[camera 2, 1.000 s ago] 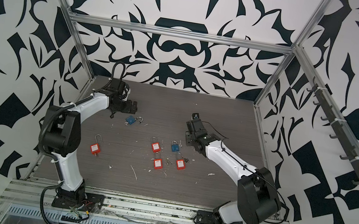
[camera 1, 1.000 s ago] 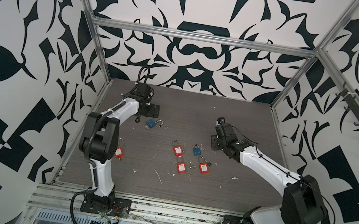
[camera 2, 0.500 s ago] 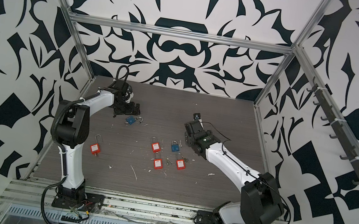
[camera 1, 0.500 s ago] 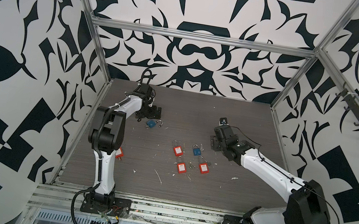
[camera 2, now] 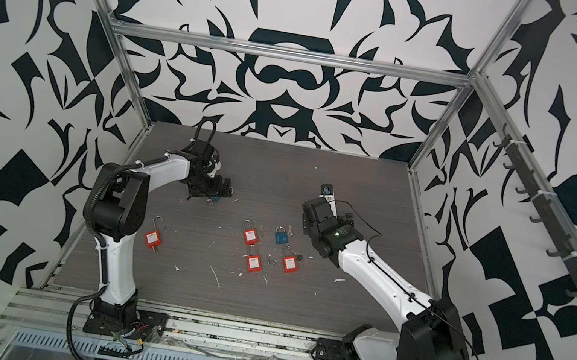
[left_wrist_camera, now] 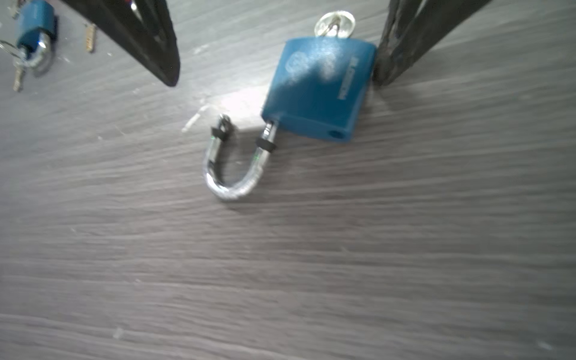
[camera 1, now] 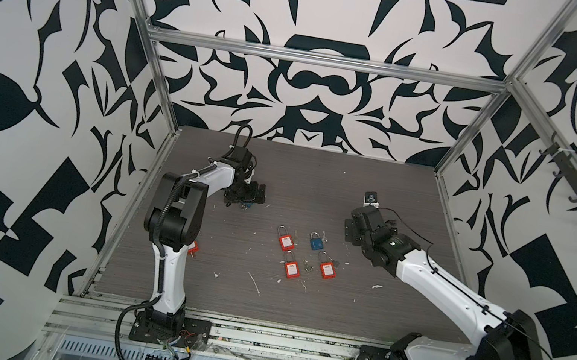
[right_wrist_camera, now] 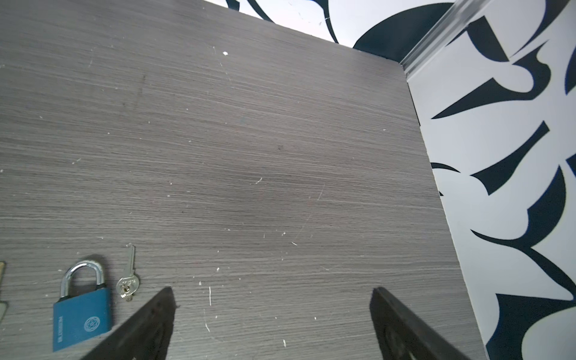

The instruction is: Lock with the key

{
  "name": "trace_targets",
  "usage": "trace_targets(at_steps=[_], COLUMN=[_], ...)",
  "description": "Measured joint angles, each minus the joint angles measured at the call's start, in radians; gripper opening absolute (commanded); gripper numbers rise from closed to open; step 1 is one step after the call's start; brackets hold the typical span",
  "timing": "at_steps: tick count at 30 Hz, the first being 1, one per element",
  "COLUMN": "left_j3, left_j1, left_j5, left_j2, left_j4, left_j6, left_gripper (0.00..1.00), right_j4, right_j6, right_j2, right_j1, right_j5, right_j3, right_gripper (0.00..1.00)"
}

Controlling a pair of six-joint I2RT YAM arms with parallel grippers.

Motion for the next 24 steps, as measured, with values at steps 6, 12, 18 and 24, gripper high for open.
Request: trace_targets(at_steps=[6,12,18,24], left_j3=[-0.01,-0.01,-0.015,-0.095], left_j1=[-0.048,-0.124,-0.153,-0.119], left_j5=[0.026,0.068,0.124,0.138], left_j2=[-0.006,-0.004,-0.005,-0.14], left_j4=[0.012,0.029,0.063,0.082], left_j6=[-0.024,-0.062,-0.112,-0.154], left_gripper=[0.99,0.99,0.99,0.99], right_j4=[0.008,0.016,0.044,0.057], right_j6=[0.001,-0.005,-0.045,-0.095], right_j2=[-0.003,-0.003,0.027,0.179], right_j1=[0.0,0.0,0.0,0.0], right_j5=[-0.063,-0.126,-0.253,-0.41], right_j3=[0.0,0.0,0.006,0.109], right_gripper=[1.0,1.0,0.83,0.73])
